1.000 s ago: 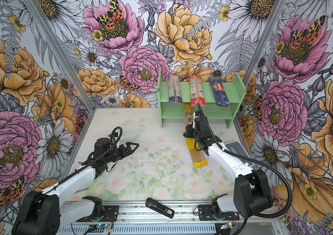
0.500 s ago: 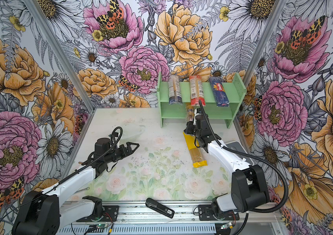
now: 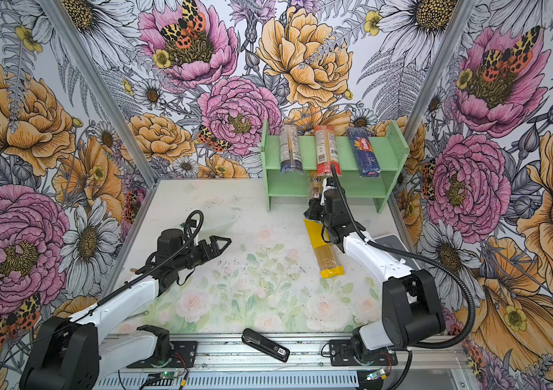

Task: Place and organize the pasta boxes and bags onto the shelf
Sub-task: 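Carry the upright bag with the right gripper toward the green shelf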

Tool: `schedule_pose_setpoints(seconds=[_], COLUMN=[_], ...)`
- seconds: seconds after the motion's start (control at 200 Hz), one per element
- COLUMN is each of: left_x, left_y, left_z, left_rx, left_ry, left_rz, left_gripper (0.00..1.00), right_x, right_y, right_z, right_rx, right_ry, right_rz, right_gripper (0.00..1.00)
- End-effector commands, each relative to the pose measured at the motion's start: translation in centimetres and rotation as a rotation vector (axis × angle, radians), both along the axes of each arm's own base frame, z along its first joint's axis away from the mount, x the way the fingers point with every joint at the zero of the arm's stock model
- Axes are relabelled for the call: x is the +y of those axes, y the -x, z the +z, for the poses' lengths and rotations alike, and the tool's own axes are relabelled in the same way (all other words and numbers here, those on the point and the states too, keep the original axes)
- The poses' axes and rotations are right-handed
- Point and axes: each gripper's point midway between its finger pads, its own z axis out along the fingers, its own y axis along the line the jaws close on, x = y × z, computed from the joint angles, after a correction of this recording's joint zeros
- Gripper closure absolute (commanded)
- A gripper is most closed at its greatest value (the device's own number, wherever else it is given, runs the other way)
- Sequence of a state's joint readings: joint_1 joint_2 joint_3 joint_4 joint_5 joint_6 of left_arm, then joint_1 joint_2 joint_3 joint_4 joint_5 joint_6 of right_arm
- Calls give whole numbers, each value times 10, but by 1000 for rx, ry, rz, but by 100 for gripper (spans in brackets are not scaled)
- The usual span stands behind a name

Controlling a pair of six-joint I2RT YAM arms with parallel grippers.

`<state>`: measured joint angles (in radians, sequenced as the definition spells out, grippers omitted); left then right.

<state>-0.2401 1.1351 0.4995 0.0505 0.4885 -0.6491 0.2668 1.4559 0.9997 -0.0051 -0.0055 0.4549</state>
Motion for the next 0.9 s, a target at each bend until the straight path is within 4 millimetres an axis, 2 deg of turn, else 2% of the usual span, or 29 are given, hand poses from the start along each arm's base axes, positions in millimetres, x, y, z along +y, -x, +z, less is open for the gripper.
schedule_pose_setpoints(seconds=[0.0, 0.45, 0.896], left_x=[-4, -4, -3], left_y=[0, 1, 3], left_z=[11, 14, 15], left_rx=[-35, -40, -45], left_ry=[19, 18, 16], left_rz=[-14, -14, -14], left_gripper=[1, 1, 1], right_x=[6, 11, 19], right_y=[-22, -37, -51], right_z=[74, 63, 65], right_rx=[-253, -258, -288], right_ry=[-80, -90, -108], right_rz=[0, 8, 24], right_gripper=[100, 100, 100])
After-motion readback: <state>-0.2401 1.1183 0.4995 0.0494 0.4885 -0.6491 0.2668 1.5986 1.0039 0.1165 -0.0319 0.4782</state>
